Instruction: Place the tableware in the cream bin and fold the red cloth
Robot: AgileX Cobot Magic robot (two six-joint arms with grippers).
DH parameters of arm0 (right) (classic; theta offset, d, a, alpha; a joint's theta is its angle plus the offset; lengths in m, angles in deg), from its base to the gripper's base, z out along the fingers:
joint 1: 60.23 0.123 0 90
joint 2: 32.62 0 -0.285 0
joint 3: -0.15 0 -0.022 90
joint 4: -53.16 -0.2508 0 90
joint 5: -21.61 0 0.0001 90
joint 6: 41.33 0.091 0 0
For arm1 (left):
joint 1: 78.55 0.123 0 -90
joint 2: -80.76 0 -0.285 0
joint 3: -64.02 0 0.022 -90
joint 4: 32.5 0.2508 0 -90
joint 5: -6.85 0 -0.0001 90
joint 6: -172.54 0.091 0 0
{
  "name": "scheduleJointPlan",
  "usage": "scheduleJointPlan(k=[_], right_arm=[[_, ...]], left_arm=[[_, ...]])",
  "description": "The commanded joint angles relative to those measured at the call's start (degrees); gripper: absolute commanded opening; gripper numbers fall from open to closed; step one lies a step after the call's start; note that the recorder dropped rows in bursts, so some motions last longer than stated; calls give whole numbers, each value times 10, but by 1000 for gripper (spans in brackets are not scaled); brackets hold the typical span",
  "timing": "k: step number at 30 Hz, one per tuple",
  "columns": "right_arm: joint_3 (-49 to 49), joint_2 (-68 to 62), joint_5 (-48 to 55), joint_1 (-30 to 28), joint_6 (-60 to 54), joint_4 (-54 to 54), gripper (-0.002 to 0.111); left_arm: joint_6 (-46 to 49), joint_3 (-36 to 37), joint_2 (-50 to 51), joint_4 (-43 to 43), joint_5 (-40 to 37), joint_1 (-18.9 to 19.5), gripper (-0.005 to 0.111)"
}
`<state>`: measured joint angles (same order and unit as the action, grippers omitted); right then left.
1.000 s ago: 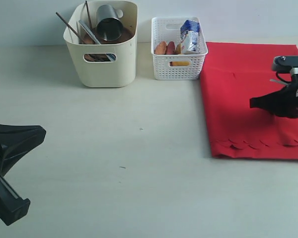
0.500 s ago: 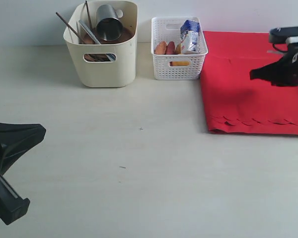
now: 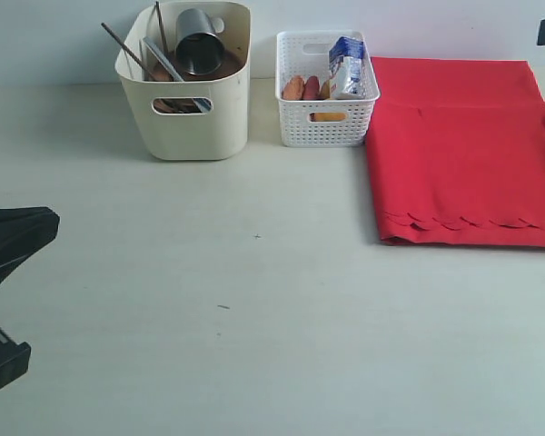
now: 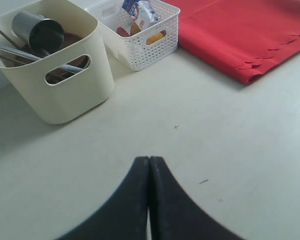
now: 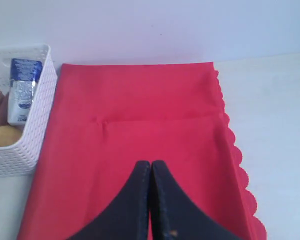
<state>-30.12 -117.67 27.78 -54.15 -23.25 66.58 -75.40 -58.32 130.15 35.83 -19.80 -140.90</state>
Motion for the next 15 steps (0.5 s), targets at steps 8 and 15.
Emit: scheduleJointPlan(k=[8,15], right_arm=[[-119,172,16,-1,43,1,0],[-119,187,14,-1,44,1,0]], left_arm=[[-6,2,-3,-1,-6,0,0],[-6,62,-69,0,117,103,0]])
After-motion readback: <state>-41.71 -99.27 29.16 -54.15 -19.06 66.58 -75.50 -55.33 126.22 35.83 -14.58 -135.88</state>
